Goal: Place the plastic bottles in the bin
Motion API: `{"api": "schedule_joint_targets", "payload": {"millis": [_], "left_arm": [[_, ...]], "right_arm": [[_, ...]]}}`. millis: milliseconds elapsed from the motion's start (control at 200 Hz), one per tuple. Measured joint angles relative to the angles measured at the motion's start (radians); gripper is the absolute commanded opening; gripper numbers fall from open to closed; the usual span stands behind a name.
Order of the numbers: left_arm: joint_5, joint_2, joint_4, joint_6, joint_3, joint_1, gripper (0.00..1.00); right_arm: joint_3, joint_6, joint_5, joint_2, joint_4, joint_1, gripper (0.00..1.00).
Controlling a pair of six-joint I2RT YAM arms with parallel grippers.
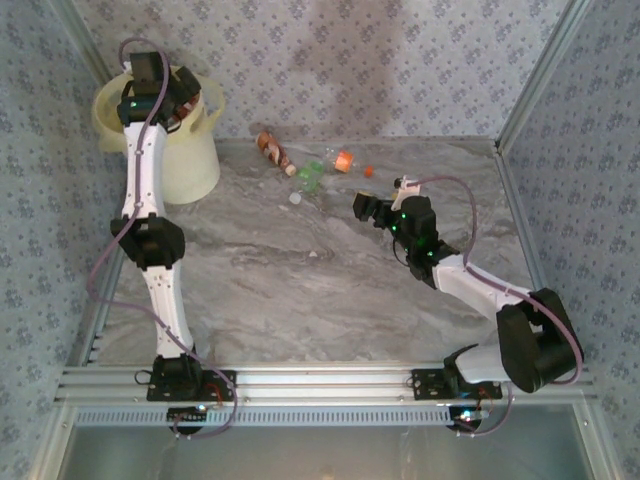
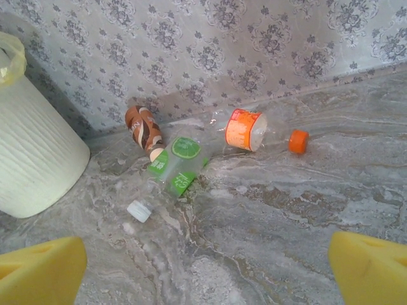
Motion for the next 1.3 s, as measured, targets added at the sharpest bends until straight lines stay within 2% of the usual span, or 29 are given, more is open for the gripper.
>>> {"api": "schedule_joint_targets", "payload": {"millis": [305,495,699,794,904,1044,1299], "left_arm": [[0.061,-0.002,-0.069,-0.001,0.000,-0.034,0.98],[-0.018,-0.050,-0.093,0.069,-0.006,-0.098,0.98],[-0.196,-0.280,-0.053,0.187,-0.229,-0.280,0.98],[-0.232,-0.391,0.008,0.218,-0.398,-0.379,0.98],[-0.249,-0.439,0.061,0.232,-0.542,-0.465,0.98],[-0.208,-0.368,0.070,0.225,-0.589,-0.513,0.98],[-0.171,-0.074,0.054,0.229,-0.504,-0.528,0.98]], "right_arm": [[0.000,-0.019,0.008,-0.014,-0.031,0.003,1.00],[0.000,-0.023,0.007,-0.033,-0.052,0.005,1.00],[-0.009,-0.023,0.007,-0.071,-0.093,0.003,1.00],[-0.014,-0.022,0.008,-0.095,-0.121,-0.001,1.00],[-0.037,-0.012,0.014,-0.136,-0.152,-0.014,1.00],[-0.089,0.026,0.019,-0.201,-0.187,-0.044,1.00],[-0.124,0.054,0.018,-0.317,-0.325,-0.054,1.00]]}}
